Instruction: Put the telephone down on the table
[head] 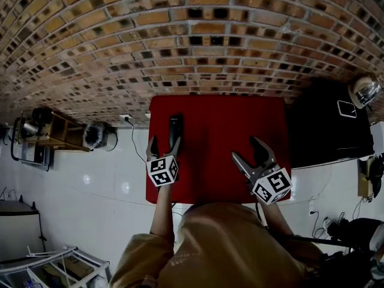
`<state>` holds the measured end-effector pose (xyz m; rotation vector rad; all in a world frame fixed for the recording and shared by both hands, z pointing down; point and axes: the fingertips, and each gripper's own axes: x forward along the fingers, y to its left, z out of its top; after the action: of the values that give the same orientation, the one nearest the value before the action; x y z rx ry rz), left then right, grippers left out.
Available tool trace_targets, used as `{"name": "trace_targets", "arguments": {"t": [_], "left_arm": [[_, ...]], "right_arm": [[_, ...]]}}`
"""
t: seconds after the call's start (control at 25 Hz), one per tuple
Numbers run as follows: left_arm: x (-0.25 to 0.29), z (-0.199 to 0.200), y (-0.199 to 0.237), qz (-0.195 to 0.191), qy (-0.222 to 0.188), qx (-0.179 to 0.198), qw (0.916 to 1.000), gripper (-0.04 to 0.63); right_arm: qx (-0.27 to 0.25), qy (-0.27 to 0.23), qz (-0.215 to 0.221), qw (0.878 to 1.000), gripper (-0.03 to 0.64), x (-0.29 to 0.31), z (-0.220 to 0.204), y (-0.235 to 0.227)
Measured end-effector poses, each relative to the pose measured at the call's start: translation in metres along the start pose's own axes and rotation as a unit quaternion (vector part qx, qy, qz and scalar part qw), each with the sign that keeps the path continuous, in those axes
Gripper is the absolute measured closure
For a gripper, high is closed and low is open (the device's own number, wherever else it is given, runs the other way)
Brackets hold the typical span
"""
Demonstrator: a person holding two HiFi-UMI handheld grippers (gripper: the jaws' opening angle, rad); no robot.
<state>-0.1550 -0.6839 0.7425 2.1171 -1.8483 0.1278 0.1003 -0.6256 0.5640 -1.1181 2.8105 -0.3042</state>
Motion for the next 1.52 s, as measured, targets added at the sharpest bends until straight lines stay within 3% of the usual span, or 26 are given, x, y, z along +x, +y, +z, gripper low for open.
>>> {"name": "trace_targets", "arguments": {"t": [0.12,0.24,0.4,0.48,0.6,0.72,0.88,1.04,1.2,1.52], "left_arm": [[-0.056,0.073,-0.032,-0.016,-0.086,0.017,0.996,0.167],[-0.101,0.124,-0.064,-0.031,-0.141,0.052,0.9882,0.167],[-0.14,0.171,-0.107,-0.034,-0.151,0.128,0.9797,0.169],[-0.149,0.187,-0.124,-0.045,-0.175,0.148,0.9723,0.169],[-0.152,0.181,-0.128,-0.038,-0.137,0.144,0.9794,0.169],[-0.15,0.188,-0.125,-0.031,-0.19,0.113,0.9748,0.169],[-0.147,0.19,-0.133,-0.045,-0.202,0.093,0.9739,0.172],[-0.145,0.186,-0.144,-0.053,-0.175,0.118,0.9761,0.172],[-0.15,0.199,-0.159,-0.066,-0.206,0.12,0.9691,0.172],[-0.158,0.209,-0.164,-0.076,-0.214,0.108,0.9678,0.172]], "right_arm": [[-0.003,-0.021,0.003,1.0,0.298,0.0,0.017,0.009],[-0.002,-0.061,-0.007,0.998,0.297,-0.008,0.038,0.014],[-0.043,-0.116,-0.039,0.992,0.298,-0.025,0.071,0.017],[-0.063,-0.134,-0.058,0.987,0.298,-0.031,0.081,0.017],[-0.079,-0.14,-0.075,0.984,0.298,-0.036,0.084,0.015],[-0.083,-0.135,-0.081,0.984,0.299,-0.042,0.085,0.013],[-0.082,-0.133,-0.088,0.984,0.299,-0.052,0.083,0.006],[-0.081,-0.135,-0.095,0.983,0.299,-0.059,0.084,0.002],[-0.077,-0.139,-0.1,0.982,0.299,-0.067,0.086,0.002],[-0.07,-0.139,-0.101,0.983,0.299,-0.068,0.087,-0.002]]}}
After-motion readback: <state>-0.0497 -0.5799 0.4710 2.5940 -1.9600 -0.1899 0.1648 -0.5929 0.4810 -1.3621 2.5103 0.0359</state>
